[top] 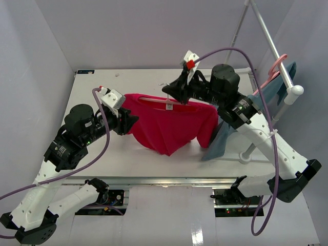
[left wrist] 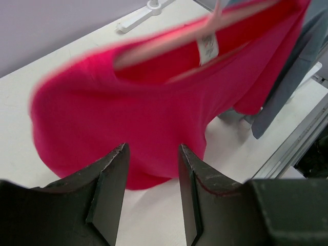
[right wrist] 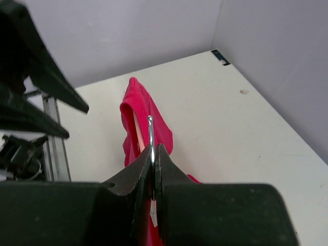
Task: Place the t-shirt on the hanger
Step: Place the T-shirt on the hanger, then place the hanger at the clothesline.
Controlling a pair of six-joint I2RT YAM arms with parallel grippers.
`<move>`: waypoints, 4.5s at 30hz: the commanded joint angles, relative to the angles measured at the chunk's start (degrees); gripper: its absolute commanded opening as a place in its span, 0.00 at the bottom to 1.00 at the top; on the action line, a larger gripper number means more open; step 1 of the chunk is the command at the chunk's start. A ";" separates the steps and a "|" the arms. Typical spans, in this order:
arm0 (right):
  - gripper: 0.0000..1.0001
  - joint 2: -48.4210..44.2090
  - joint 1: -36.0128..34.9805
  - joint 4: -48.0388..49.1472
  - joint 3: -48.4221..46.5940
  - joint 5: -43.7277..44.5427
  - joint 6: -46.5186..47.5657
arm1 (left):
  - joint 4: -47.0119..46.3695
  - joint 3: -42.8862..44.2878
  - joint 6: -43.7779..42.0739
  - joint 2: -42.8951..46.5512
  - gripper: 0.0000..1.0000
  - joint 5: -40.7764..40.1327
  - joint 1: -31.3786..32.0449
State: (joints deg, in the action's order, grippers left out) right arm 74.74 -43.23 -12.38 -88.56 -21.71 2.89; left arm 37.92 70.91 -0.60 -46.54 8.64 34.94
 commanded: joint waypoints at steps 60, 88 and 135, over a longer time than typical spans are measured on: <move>0.08 -7.39 0.14 0.10 6.38 -29.15 4.64 | 7.05 3.83 -14.54 -8.87 0.69 33.64 0.04; 0.51 -6.80 0.48 -2.54 9.90 -25.45 8.47 | 5.69 -1.87 -13.66 -8.10 0.00 28.66 0.04; 0.08 2.52 1.48 -34.47 -3.16 -13.65 22.19 | 3.19 -2.58 -8.54 -2.04 0.65 13.68 0.13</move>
State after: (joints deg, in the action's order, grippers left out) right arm 79.52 -42.18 -54.97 -92.72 -39.97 31.21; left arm 44.72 65.08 -13.52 -48.42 28.14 34.86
